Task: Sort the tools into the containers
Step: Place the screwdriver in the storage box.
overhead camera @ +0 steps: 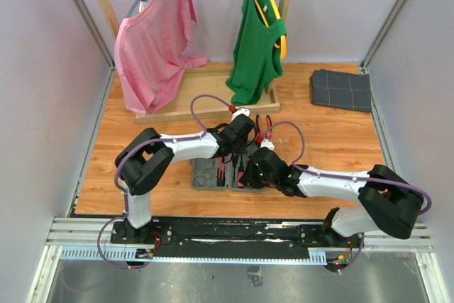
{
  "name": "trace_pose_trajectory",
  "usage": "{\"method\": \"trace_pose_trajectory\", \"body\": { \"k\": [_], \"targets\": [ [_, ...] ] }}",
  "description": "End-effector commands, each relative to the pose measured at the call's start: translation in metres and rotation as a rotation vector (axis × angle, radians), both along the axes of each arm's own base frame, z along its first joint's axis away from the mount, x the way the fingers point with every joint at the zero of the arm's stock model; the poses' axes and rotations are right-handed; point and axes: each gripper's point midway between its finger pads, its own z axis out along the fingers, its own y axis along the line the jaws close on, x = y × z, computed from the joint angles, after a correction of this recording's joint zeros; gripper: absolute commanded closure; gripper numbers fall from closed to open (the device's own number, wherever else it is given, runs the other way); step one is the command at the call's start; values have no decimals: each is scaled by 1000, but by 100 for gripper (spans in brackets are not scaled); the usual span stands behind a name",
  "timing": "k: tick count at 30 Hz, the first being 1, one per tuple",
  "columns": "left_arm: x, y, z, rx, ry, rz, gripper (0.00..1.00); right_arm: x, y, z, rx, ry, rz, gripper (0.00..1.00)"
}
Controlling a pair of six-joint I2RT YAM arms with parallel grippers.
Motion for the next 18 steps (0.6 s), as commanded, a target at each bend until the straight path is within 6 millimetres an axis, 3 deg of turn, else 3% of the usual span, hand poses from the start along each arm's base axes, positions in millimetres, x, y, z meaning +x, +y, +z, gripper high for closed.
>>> {"method": "trace_pose_trajectory", "body": {
  "k": [1,5,9,13,18],
  "targets": [
    [-62,74,-61,281,225,-27,98,-38,-78,-56,-354,92,50,95],
    [-56,67,-37,224,175,-21,95,-37,-83,-53,-369,79,46,95],
    [-43,43,-10,116,111,-54,85,-38,-87,-56,-389,90,31,95],
    [-31,22,18,27,53,-73,80,-37,-82,-54,-369,88,36,95],
    [-18,13,48,-26,-19,-69,72,-34,-71,-47,-324,69,60,94]
  ]
}}
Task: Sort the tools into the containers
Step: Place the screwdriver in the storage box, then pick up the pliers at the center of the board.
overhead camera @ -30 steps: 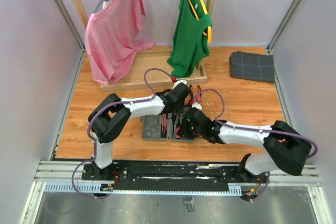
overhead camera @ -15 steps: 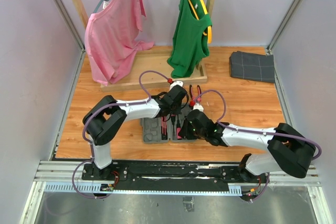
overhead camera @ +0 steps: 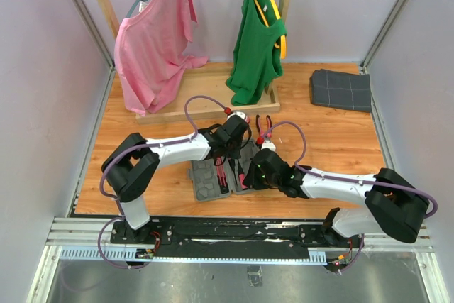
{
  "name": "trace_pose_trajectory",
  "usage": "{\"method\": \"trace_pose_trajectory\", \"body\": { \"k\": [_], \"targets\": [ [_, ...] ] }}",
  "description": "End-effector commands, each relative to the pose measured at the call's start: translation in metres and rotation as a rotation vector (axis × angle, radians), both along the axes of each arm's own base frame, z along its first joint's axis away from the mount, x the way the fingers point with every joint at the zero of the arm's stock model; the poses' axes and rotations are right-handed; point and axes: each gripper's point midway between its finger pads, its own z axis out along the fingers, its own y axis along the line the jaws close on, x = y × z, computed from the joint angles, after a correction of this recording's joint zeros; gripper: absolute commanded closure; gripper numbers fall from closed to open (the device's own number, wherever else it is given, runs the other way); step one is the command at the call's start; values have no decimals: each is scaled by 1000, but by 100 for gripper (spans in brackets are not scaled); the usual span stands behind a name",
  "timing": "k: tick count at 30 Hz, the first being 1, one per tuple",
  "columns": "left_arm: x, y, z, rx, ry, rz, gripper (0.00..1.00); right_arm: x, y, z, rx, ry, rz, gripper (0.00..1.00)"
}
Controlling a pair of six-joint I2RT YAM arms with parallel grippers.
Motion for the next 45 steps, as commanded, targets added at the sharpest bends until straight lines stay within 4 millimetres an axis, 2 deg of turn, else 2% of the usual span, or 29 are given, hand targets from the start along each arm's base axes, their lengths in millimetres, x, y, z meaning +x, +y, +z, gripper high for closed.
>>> {"method": "trace_pose_trajectory", "body": {
  "k": [1,7,14,20,25,29,33,42,45],
  "targets": [
    [7,-8,39,-50,-65,-19,71,-27,-58,-48,-278,81,25,94],
    [11,1,72,-93,-177,-21,68,-25,-50,-41,-256,74,48,88],
    [10,19,100,-138,-312,-11,61,-18,-35,-23,-213,41,88,82],
    [7,34,124,-192,-423,4,56,-10,-14,6,-127,-23,132,77],
    [9,53,133,-209,-495,78,51,0,1,36,-82,-93,177,70],
    [9,62,139,-249,-544,117,48,8,3,59,-83,-165,199,65],
    [8,73,143,-278,-585,171,45,18,-10,81,-143,-247,195,60],
    [17,104,146,-320,-603,304,42,55,-75,133,-411,-469,30,51],
    [22,112,146,-370,-575,328,43,65,-92,138,-441,-472,-20,50]
  ]
}}
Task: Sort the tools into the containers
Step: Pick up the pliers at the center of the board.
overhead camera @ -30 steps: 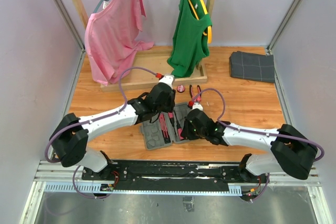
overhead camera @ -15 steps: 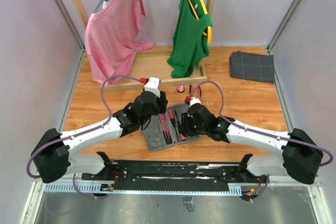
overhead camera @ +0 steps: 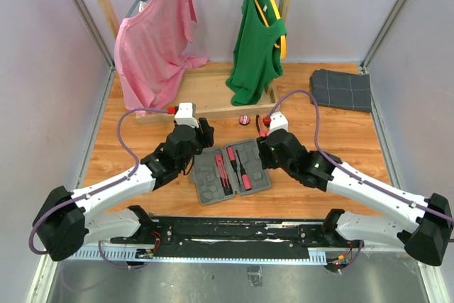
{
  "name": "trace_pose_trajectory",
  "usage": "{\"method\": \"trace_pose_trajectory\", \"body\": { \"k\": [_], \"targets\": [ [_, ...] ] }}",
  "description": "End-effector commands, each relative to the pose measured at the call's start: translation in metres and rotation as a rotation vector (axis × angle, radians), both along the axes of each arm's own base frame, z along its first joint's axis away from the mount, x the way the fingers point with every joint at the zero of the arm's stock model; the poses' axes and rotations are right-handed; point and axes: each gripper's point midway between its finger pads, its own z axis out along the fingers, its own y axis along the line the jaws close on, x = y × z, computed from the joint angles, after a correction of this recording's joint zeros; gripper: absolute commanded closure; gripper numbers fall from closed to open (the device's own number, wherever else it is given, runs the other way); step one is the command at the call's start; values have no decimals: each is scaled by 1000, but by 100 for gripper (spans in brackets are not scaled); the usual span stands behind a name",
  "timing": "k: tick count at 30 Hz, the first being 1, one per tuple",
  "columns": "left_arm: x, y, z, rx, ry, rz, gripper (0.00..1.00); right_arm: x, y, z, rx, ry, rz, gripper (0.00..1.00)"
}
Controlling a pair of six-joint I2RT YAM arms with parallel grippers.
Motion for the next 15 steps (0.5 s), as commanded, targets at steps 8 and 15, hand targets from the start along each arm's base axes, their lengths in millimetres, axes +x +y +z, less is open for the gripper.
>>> {"method": "trace_pose_trajectory", "body": {
  "k": [8,15],
  "targets": [
    [26,36,6,-159,2,121,42,41,-59,-4,-57,44,-135,49],
    [25,45,-36,-83,39,141,42,65,-65,-11,-13,56,-173,36]
  ]
}}
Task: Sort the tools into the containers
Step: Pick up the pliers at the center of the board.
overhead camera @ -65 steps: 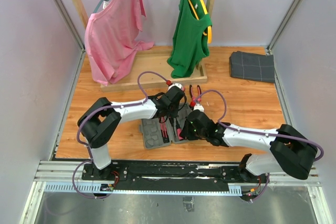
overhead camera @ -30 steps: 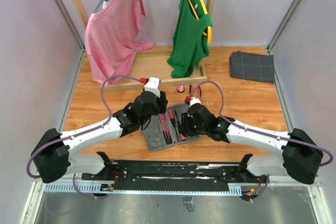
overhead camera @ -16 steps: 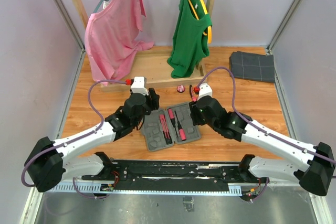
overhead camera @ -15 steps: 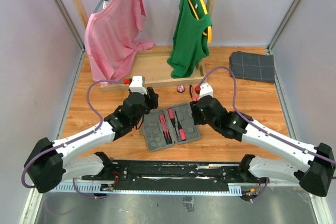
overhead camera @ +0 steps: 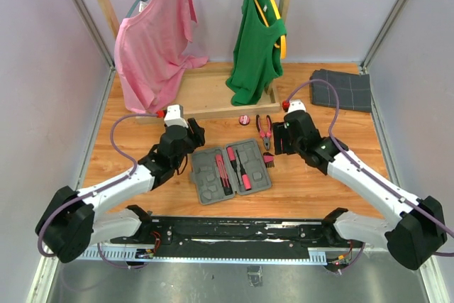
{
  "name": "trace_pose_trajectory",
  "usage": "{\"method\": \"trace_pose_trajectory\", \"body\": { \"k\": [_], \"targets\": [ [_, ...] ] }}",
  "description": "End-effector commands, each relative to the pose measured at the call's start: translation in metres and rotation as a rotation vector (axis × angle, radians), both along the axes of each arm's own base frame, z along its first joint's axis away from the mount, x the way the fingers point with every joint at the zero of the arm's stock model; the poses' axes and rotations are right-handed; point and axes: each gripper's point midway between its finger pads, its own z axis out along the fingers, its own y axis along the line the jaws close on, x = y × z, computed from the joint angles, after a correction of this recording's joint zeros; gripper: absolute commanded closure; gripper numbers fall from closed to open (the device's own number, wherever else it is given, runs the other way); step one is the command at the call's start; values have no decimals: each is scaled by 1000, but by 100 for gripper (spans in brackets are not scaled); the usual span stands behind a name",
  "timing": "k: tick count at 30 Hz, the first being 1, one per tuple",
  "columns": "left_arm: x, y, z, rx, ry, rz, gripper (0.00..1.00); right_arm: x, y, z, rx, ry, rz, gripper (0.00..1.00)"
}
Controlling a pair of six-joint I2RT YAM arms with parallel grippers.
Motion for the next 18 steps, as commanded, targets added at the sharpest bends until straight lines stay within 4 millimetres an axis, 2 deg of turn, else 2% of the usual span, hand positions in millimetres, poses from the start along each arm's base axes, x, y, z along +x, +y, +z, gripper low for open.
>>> {"method": "trace_pose_trajectory", "body": {
  "k": [1,5,10,18],
  "targets": [
    [7,3,-17,25,12,26,42,20,5,5,62,-20,8,34],
    [12,1,-26,41,31,30,43,38,10,-2,96,-10,-1,28],
    [13,-2,-29,38,33,19,43,61,18,-14,83,23,-9,22],
    [13,-1,-31,47,35,20,43,97,27,-45,34,106,-65,21]
  ]
}}
